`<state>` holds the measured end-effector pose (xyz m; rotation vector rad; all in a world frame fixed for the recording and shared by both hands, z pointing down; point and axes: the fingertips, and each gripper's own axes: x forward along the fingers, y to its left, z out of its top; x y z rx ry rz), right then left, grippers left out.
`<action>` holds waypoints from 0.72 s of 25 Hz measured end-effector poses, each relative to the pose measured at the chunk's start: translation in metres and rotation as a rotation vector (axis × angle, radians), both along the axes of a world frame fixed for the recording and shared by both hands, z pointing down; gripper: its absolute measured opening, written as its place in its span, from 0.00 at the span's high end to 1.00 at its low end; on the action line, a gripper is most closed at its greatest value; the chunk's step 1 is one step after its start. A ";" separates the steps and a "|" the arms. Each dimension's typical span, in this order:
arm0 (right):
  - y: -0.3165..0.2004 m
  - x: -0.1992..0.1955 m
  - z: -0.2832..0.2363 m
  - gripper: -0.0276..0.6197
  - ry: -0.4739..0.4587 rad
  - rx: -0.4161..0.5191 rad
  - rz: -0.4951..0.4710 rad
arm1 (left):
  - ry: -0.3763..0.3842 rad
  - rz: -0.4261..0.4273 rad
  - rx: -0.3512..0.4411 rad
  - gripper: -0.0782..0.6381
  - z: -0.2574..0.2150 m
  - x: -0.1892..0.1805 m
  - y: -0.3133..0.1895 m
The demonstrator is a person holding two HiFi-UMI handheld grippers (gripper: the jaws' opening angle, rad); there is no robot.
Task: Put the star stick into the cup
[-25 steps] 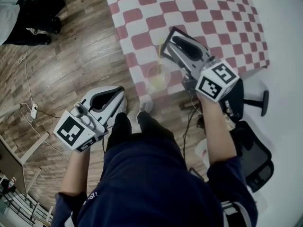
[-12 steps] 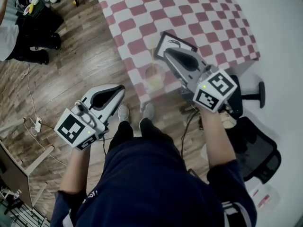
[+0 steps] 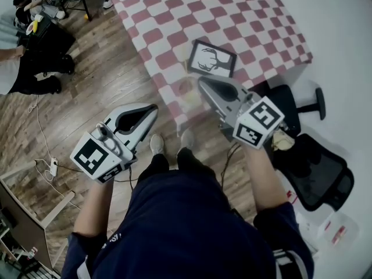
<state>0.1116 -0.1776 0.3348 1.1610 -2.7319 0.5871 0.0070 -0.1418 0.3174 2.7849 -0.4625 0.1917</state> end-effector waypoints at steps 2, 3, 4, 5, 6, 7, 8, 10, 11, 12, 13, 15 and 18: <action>0.009 -0.002 0.000 0.93 0.000 -0.003 0.019 | 0.003 0.018 0.006 0.84 -0.004 -0.001 0.001; 0.013 -0.003 0.000 0.93 0.000 -0.004 0.030 | 0.004 0.027 0.009 0.84 -0.006 -0.002 0.002; 0.017 -0.003 -0.001 0.93 0.001 -0.003 0.040 | 0.006 0.035 0.013 0.84 -0.008 -0.002 0.003; 0.020 -0.003 -0.003 0.93 0.002 -0.001 0.051 | 0.008 0.042 0.016 0.84 -0.010 -0.003 0.004; 0.024 -0.003 -0.005 0.93 0.004 0.002 0.061 | 0.009 0.049 0.020 0.84 -0.012 -0.003 0.005; 0.027 -0.003 -0.007 0.93 0.006 0.007 0.072 | 0.010 0.057 0.024 0.84 -0.014 -0.004 0.006; 0.030 -0.003 -0.009 0.93 0.010 0.012 0.083 | 0.012 0.064 0.027 0.84 -0.015 -0.004 0.008; 0.035 -0.004 -0.013 0.93 0.020 0.022 0.103 | 0.015 0.078 0.032 0.84 -0.018 -0.005 0.010; 0.037 -0.004 -0.014 0.93 0.024 0.025 0.112 | 0.016 0.084 0.033 0.84 -0.018 -0.005 0.011; 0.039 -0.005 -0.015 0.93 0.026 0.026 0.120 | 0.017 0.090 0.034 0.84 -0.019 -0.006 0.012; 0.040 -0.006 -0.016 0.93 0.026 0.026 0.128 | 0.018 0.095 0.034 0.84 -0.020 -0.006 0.013; 0.044 -0.008 -0.017 0.93 0.021 0.025 0.141 | 0.020 0.103 0.035 0.84 -0.021 -0.006 0.016; 0.049 -0.010 -0.018 0.93 0.017 0.024 0.153 | 0.024 0.113 0.035 0.84 -0.022 -0.007 0.019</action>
